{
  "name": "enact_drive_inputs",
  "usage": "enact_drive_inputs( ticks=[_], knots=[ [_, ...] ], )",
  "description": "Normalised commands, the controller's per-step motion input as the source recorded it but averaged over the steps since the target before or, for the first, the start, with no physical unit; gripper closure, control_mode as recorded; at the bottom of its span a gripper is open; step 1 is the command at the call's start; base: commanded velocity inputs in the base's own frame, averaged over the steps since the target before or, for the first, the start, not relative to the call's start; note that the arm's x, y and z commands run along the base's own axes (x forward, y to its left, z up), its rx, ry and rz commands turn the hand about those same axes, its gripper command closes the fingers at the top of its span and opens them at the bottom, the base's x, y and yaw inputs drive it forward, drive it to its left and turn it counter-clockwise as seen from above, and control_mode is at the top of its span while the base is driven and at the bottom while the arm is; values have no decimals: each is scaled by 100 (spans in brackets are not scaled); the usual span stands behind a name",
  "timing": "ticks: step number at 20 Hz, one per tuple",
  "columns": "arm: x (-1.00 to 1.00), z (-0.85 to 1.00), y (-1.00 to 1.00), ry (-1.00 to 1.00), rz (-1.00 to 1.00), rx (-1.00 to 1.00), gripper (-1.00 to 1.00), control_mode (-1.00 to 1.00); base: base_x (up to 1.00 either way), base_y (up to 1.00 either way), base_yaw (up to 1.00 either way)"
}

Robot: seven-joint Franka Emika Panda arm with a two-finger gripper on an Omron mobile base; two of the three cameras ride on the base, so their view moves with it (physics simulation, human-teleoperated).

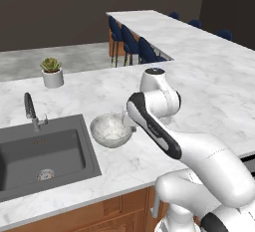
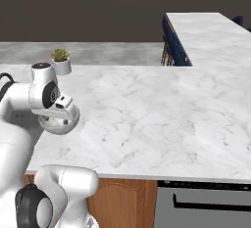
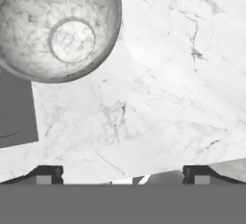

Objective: Pick the cup and bowl from the counter and place them on the counter next to the sink.

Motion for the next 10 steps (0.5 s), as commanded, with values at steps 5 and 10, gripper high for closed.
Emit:
enact_drive_inputs(
  ticks=[5,10],
  knots=[
    [-1,2,-73,0,1,0,-100,-100,0,0,0],
    [0,8,-66,0,1,0,-100,-100,0,0,0]
  ],
)
